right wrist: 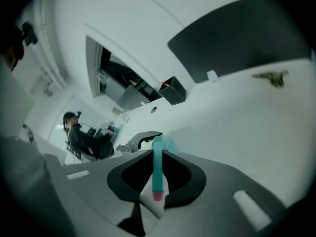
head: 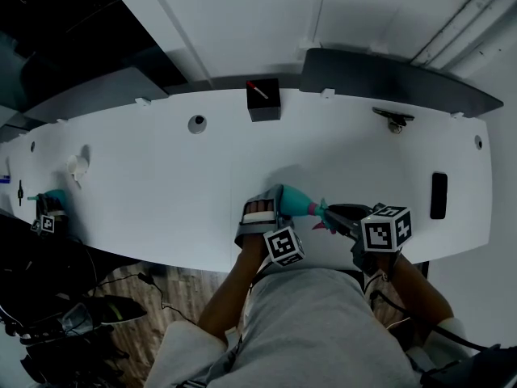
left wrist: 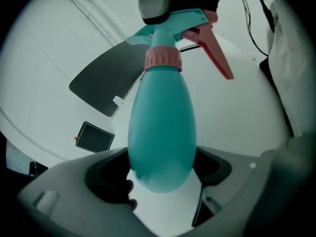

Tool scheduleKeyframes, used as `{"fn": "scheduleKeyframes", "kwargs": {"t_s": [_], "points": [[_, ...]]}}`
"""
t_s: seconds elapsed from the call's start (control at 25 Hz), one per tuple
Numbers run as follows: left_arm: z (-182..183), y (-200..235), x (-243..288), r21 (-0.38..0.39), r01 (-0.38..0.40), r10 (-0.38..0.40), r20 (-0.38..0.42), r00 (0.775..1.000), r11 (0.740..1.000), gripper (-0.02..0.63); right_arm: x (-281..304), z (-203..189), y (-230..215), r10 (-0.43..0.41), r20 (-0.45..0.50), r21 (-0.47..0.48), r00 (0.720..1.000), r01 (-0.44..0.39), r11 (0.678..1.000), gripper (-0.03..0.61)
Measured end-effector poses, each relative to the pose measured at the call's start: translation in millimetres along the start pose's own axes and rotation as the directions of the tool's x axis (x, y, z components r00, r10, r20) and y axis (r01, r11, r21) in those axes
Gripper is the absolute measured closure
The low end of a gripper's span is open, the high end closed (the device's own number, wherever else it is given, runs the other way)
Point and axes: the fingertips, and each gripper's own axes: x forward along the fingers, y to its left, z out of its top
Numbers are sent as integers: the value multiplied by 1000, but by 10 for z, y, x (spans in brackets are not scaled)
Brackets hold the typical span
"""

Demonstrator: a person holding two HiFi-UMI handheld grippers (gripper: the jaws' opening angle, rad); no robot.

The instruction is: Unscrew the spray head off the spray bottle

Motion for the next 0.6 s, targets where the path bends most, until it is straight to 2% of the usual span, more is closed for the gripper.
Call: {"fn": "scheduleKeyframes", "kwargs": {"t_s": [0.04,0.08,0.12,0.16,0.2,0.24,0.28,0.32,0.52,0.56,0.6], "points": [[5,6,-4,-3,-1,1,2,1000,1000,227,2,3,43,-33,-32,-155,999,27,987,520],[9,9,-6,-5,-1,1,5,1000,1000,227,4,-6,89,-87,-65,-359,994,58,932,520],[13,12,-8,-5,-2,2,8,1000,1000,227,10,-28,134,-163,-88,-590,983,80,803,520],[17,17,-9,-6,-3,3,9,1000,1000,227,20,-60,171,-249,-91,-797,964,80,599,520],[19,21,-6,-10,-4,4,10,1000,1000,227,35,-95,195,-326,-71,-929,943,56,365,520],[17,26,-2,-18,-4,4,9,1000,1000,227,52,-123,208,-376,-42,-985,926,25,171,520],[12,31,3,-30,-2,2,8,1000,1000,227,68,-138,222,-395,-21,-998,919,3,61,520],[7,37,5,-41,1,0,8,1000,999,227,80,-139,239,-392,-15,-1000,920,-4,29,519],[11,56,11,-83,7,-6,16,1000,997,227,79,-74,258,-342,4,-992,940,46,115,516],[12,59,15,-91,6,-5,16,1000,996,227,62,-52,285,-314,17,-984,949,71,161,503],[14,63,17,-98,5,-3,16,1000,995,227,27,-29,333,-267,25,-964,963,94,250,425]]}}
